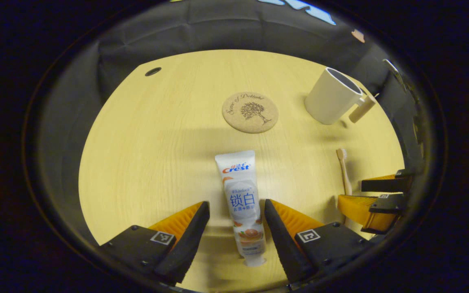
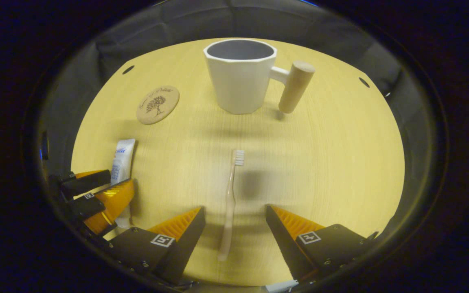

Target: Put the toothbrush and toothpaste on the desktop into the cup, then pick up the cup and place it on the coaster on the desktop.

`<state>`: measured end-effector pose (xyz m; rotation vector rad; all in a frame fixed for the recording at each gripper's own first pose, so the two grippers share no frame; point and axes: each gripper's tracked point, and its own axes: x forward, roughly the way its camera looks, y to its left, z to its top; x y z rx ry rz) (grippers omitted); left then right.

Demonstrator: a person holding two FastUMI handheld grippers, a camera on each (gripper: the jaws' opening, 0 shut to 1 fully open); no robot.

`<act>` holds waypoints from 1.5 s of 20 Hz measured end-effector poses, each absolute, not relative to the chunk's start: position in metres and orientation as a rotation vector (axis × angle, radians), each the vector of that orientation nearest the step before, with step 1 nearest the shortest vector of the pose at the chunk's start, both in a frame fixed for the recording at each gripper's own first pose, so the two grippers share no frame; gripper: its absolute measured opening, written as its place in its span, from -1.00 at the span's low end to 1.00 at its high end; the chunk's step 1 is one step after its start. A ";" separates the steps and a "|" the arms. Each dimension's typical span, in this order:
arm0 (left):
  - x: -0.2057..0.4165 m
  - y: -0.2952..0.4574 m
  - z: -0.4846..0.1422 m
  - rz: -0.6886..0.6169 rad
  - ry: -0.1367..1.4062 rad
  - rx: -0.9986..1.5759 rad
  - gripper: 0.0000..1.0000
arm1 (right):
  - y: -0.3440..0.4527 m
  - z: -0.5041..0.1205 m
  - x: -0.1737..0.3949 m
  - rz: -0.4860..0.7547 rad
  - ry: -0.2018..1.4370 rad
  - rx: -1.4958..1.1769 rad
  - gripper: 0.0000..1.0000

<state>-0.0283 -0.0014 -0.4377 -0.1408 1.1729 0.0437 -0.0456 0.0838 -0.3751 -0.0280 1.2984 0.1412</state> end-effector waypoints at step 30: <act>-0.020 -0.009 -0.439 0.054 1.183 -0.086 -0.66 | 0.079 -0.366 -0.048 0.112 1.331 0.020 -0.91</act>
